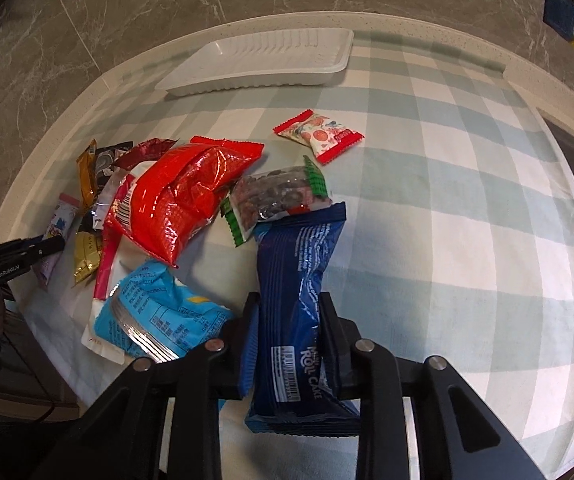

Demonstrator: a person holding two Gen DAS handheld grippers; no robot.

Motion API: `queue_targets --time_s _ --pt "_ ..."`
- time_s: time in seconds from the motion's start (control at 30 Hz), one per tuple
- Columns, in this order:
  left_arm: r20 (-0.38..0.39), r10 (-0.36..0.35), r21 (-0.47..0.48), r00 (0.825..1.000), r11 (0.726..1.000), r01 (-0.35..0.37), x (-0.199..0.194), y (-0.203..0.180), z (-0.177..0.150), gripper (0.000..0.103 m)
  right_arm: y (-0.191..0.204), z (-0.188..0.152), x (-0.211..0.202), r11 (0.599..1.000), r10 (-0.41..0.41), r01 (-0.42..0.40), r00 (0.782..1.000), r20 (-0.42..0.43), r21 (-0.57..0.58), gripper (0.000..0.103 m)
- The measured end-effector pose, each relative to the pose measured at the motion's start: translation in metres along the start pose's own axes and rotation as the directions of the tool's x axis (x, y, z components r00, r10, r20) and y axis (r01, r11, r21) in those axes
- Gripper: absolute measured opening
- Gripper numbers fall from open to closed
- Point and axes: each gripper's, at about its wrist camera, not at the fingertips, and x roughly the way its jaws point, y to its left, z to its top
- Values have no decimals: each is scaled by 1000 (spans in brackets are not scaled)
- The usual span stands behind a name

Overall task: Organize snacks
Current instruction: 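Grasp pink packet with left tool while right tool grasps blue cake bar, then lower both packets into white tray and open both tools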

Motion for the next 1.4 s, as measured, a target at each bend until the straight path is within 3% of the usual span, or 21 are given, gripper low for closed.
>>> queue_targets --time_s 0.23,0.57,0.67,0.87,1.17,1.4 --pt "20 -59 -4 998 998 59 -20 -5 6 20 -18 -2 -11 991 88 -90 996 19 95 29" --pt "83 -147 10 986 989 146 -54 -18 53 20 -42 15 -28 944 232 -242 970 70 226 30" --pt "99 -180 21 979 984 179 -59 -22 73 20 -50 25 -30 915 283 -299 954 97 271 29" --pt "105 -245 50 964 969 241 -55 -34 121 20 -63 55 -34 827 395 -439 898 192 352 29" --pt "60 -325 80 944 944 320 -14 -55 213 20 -58 122 -12 843 369 -423 904 215 331 29" --pt "2 -316 94 949 945 314 42 -74 285 20 -57 180 22 836 374 -423 905 202 349 29"
